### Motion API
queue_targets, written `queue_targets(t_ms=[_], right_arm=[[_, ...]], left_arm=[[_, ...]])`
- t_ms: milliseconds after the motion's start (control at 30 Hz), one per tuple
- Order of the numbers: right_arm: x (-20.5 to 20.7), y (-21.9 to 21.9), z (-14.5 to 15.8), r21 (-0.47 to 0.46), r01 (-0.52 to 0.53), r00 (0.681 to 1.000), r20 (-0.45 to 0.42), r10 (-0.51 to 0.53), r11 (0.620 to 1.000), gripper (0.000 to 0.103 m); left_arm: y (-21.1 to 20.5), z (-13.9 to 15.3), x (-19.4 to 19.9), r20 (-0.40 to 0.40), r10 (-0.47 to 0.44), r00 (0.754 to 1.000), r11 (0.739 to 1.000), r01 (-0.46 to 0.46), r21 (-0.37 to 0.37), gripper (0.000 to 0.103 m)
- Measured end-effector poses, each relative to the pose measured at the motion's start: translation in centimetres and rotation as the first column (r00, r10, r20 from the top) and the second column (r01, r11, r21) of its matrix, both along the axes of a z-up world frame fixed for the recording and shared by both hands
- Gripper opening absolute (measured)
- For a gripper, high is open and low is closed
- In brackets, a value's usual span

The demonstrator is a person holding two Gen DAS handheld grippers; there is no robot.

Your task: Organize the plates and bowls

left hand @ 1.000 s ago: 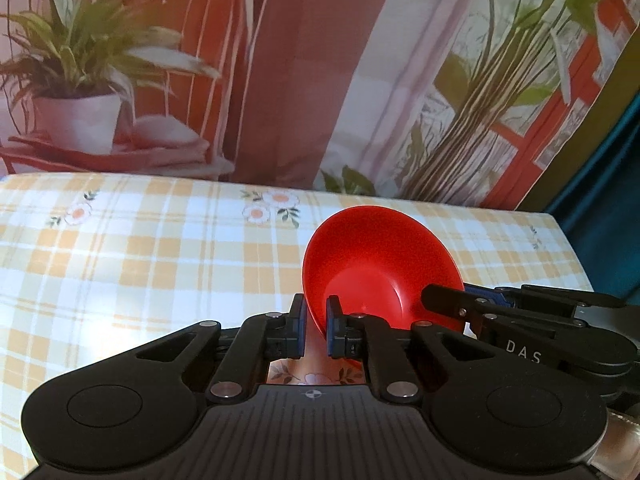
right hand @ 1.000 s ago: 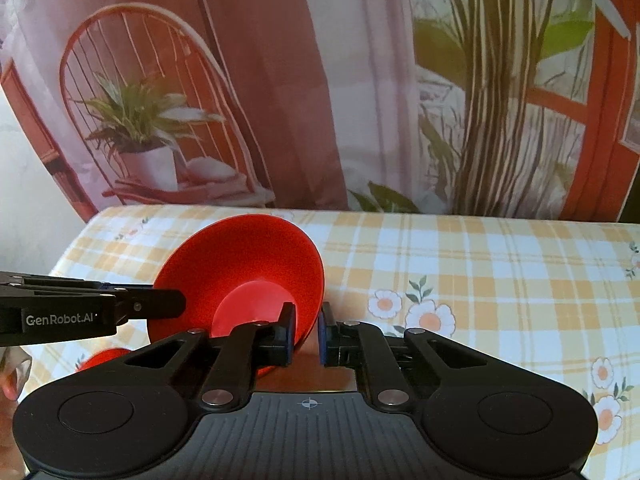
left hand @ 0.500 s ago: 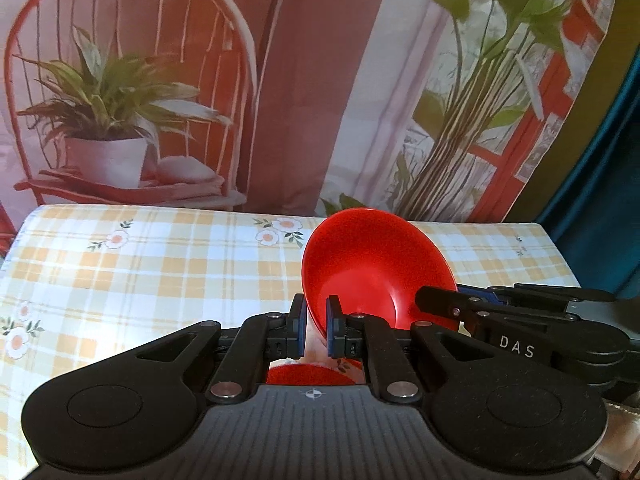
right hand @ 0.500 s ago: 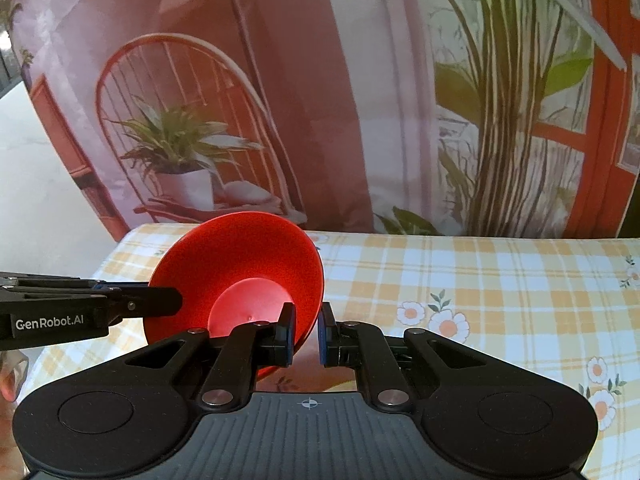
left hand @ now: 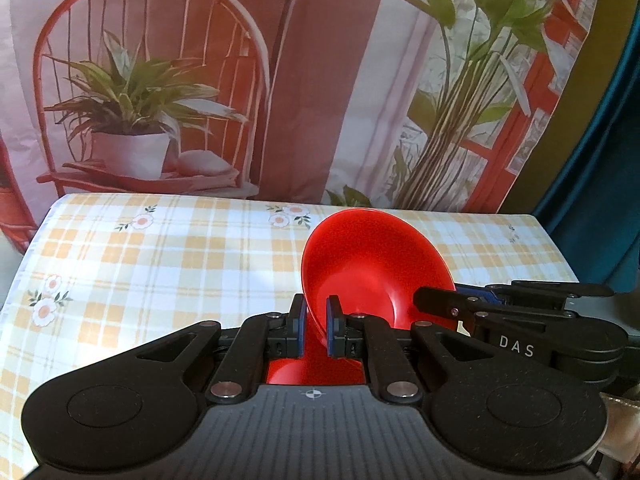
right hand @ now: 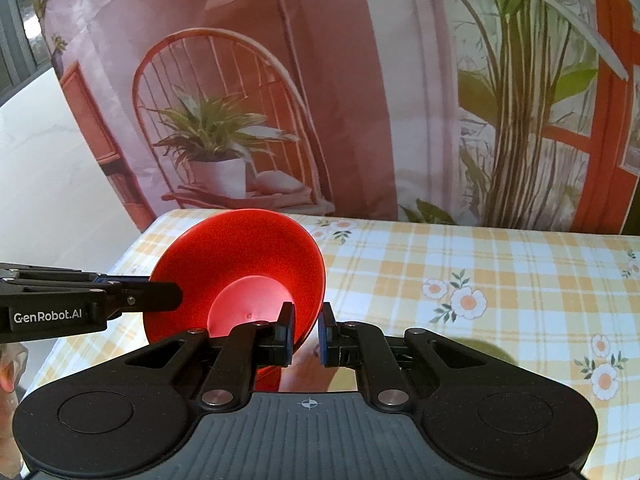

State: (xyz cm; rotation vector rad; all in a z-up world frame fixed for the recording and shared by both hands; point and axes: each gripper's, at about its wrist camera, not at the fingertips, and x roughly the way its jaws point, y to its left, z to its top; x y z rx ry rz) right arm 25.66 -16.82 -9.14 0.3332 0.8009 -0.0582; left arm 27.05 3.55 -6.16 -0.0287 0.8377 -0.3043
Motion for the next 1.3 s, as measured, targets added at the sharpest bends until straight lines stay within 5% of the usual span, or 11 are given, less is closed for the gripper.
queue_targets(t_ms=[1300], right_arm=[[0.2,4.6,-3.4,-0.016,-0.073,0.994,-0.087,0.071,0.997,0.011]], left_arm=[[2.8,-4.2,-2.3,-0.076,0.051,0.996,0.998,-0.049,0.029,0.012]])
